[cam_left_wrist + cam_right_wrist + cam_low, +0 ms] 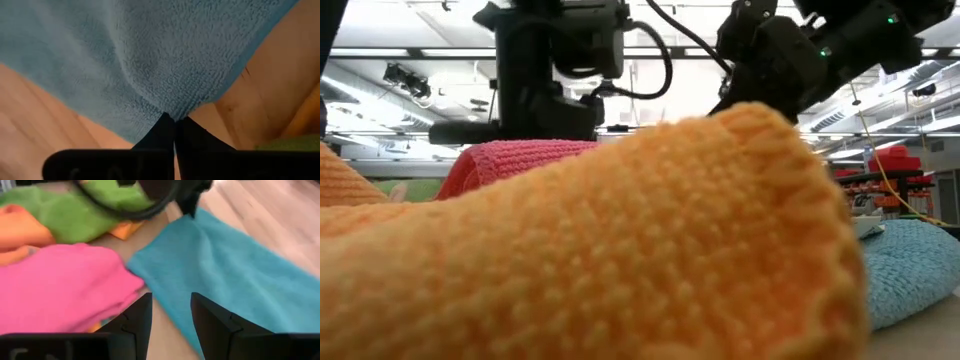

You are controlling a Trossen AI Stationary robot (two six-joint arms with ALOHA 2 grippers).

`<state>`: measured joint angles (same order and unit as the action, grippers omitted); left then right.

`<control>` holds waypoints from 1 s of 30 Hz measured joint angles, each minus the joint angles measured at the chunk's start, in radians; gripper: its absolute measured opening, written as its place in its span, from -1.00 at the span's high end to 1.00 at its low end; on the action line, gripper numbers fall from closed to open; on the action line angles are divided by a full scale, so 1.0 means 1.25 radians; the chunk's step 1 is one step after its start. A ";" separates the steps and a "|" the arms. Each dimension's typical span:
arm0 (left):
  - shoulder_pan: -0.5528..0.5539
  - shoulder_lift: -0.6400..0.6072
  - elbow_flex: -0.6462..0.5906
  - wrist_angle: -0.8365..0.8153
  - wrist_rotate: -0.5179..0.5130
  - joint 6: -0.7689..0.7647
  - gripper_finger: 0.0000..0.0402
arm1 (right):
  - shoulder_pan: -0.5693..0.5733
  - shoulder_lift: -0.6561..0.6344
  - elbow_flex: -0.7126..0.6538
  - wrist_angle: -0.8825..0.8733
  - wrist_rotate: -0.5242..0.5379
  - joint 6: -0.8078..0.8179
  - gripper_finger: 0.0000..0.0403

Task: Fold microfiber towels
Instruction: Fold the top blue towel

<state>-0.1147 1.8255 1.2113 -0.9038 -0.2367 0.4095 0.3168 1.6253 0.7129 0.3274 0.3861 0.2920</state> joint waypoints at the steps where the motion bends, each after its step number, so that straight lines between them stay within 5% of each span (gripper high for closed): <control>1: 0.001 0.000 0.009 -0.006 0.000 0.007 0.97 | 0.009 0.002 -0.002 -0.010 0.008 0.011 0.28; 17: 0.038 -0.002 0.082 -0.023 0.056 -0.081 0.97 | 0.091 0.269 0.248 0.005 0.332 0.004 0.28; 26: 0.031 -0.002 -0.009 -0.025 0.053 -0.013 0.94 | 0.105 0.291 0.253 -0.079 0.325 0.019 0.28; 30: 0.031 -0.003 -0.059 -0.013 -0.012 0.059 0.95 | 0.098 0.287 0.249 -0.125 0.313 0.017 0.28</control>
<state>-0.0759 1.8223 1.1371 -0.9196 -0.2518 0.4832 0.4391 1.9841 1.0239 0.1716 0.7769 0.3138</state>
